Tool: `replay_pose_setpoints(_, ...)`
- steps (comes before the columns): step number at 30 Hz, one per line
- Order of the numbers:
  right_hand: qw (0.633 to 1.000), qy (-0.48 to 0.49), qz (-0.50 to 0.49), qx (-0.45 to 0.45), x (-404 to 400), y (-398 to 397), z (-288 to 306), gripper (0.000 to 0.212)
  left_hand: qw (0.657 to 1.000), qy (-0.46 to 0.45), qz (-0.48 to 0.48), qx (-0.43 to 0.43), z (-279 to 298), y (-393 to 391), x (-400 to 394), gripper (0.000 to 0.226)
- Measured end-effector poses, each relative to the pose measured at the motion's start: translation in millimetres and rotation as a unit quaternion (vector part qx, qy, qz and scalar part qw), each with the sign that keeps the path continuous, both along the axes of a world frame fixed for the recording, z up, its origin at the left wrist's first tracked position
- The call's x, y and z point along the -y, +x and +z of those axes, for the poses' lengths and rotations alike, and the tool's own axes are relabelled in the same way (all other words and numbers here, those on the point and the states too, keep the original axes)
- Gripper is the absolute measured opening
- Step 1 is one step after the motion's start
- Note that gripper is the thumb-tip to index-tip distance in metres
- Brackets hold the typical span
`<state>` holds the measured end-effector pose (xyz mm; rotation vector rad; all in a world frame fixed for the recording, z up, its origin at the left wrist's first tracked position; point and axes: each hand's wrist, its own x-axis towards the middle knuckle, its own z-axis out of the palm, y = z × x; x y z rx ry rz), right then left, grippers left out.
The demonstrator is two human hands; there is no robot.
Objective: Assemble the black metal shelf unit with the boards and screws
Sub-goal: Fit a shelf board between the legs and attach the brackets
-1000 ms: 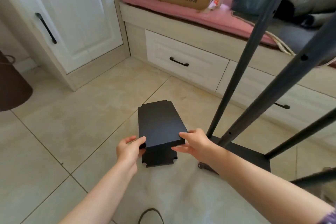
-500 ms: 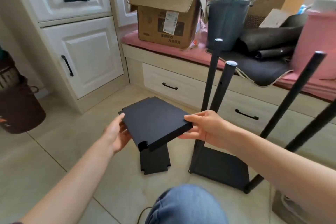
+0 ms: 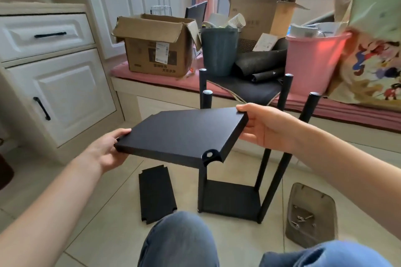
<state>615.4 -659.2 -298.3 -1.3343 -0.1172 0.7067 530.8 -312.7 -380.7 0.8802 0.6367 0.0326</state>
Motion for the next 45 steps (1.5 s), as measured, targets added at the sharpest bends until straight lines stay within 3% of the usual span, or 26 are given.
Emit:
replay_pose_setpoints(7, 0.997, 0.057, -0.060, 0.010, 36, 9, 35, 0.040, 0.999, 0.013, -0.027, 0.039, 56, 10, 34, 0.021)
replay_pose_setpoints(13, 0.986, 0.105, -0.131, -0.002, 58, 14, 49, 0.041, 0.996, 0.023, -0.011, 0.090, 94, 29, 54, 0.018)
replay_pose_setpoints(19, 0.985, 0.014, -0.166, 0.052, 76, 25, 62, 0.022, 0.993, 0.011, -0.008, 0.121, 121, 53, 86, 0.015)
replay_pose_setpoints(22, 0.979, -0.049, -0.183, 0.081, 88, 37, 76, 0.023, 0.990, 0.007, 0.012, 0.143, 137, 65, 99, 0.010)
replay_pose_setpoints(25, 0.965, -0.118, -0.203, 0.118, 97, 53, 87, 0.016, 0.987, 0.022, -0.033, 0.157, 149, 79, 106, 0.013)
replay_pose_setpoints(28, 0.944, -0.182, -0.230, 0.151, 103, 76, 94, 0.015, 0.982, 0.084, -0.064, 0.154, 152, 100, 113, 0.025)
replay_pose_setpoints(32, 0.930, -0.232, -0.230, 0.168, 114, 109, 96, 0.024, 0.972, 0.176, -0.073, 0.140, 151, 124, 123, 0.022)
replay_pose_setpoints(39, 0.915, -0.268, -0.249, 0.169, 119, 144, 69, 0.026, 0.965, 0.201, -0.093, 0.140, 123, 157, 123, 0.023)
replay_pose_setpoints(45, 0.935, -0.236, -0.218, 0.153, 123, 163, 48, 0.021, 0.961, 0.184, -0.140, 0.153, 92, 167, 114, 0.030)
